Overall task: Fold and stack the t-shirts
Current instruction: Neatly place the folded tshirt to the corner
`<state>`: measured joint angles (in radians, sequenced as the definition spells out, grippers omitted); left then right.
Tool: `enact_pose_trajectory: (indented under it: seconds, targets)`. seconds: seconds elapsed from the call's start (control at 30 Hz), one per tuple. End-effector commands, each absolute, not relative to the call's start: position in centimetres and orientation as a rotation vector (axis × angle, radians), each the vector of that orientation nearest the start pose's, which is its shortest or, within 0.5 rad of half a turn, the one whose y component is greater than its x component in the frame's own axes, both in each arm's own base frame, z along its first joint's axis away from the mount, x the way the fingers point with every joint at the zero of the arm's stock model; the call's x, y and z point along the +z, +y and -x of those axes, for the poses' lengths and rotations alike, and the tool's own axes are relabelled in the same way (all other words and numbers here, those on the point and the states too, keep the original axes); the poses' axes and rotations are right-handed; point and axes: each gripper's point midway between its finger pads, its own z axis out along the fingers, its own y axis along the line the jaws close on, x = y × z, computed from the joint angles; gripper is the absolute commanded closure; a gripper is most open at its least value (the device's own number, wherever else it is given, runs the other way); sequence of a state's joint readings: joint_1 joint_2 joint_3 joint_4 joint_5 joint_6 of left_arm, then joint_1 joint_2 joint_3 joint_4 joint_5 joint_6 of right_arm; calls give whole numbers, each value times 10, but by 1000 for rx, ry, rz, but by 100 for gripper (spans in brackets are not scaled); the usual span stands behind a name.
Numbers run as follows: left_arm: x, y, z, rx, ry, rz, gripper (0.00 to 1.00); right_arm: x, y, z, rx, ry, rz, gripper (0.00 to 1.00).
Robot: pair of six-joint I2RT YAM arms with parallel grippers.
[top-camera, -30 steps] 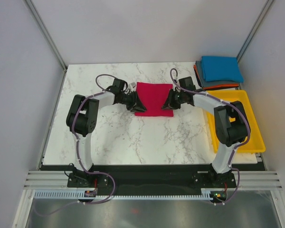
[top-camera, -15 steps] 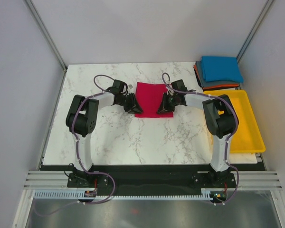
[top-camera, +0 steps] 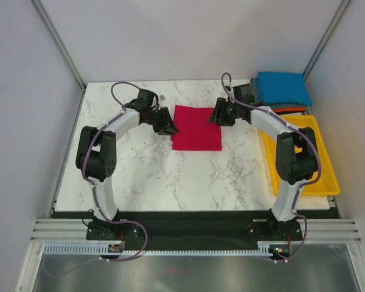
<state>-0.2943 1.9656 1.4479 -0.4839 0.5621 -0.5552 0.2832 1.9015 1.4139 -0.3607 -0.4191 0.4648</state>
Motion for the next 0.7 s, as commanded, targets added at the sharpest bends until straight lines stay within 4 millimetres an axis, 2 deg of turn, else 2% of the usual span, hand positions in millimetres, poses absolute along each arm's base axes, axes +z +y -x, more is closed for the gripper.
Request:
enact_pose_trajectory:
  seconds: [0.0, 0.03, 0.07, 0.1, 0.13, 0.2, 0.23, 0.3, 0.33, 0.4, 0.43, 0.57, 0.63, 0.67]
  targets:
    - [97, -244, -392, -1102, 2677, 34, 65, 126, 189, -466, 724, 2410, 14, 43]
    - [93, -246, -391, -1111, 2689, 38, 65, 133, 187, -475, 716, 2402, 26, 41]
    - [89, -246, -391, -1107, 2696, 40, 65, 115, 184, -479, 698, 2449, 40, 39]
    - [78, -245, -392, -1099, 2716, 44, 65, 132, 181, -497, 693, 2415, 51, 37]
    - [72, -244, -394, -1079, 2724, 49, 65, 108, 179, -494, 685, 2504, 42, 36]
    - [60, -241, -395, -1061, 2747, 60, 66, 115, 175, -508, 679, 2483, 62, 34]
    - [50, -239, -397, -1052, 2767, 78, 66, 109, 173, -512, 667, 2487, 70, 33]
    - [42, -232, -402, -1010, 2777, 110, 66, 112, 169, -523, 644, 2463, 77, 29]
    - [32, -227, -405, -967, 2795, 134, 66, 105, 166, -527, 633, 2469, 81, 29]
    - [30, -221, -413, -926, 2803, 168, 66, 103, 158, -537, 614, 2457, 92, 28]
    - [23, -214, -418, -887, 2814, 196, 66, 94, 155, -539, 612, 2470, 90, 28]
    - [30, -204, -449, -852, 2791, 238, 66, 79, 140, -545, 634, 2485, 75, 26]
    - [33, -201, -455, -844, 2801, 236, 66, 72, 143, -546, 658, 2485, 107, 25]
    - [43, -203, -466, -849, 2773, 217, 66, 70, 143, -547, 667, 2483, 121, 25]
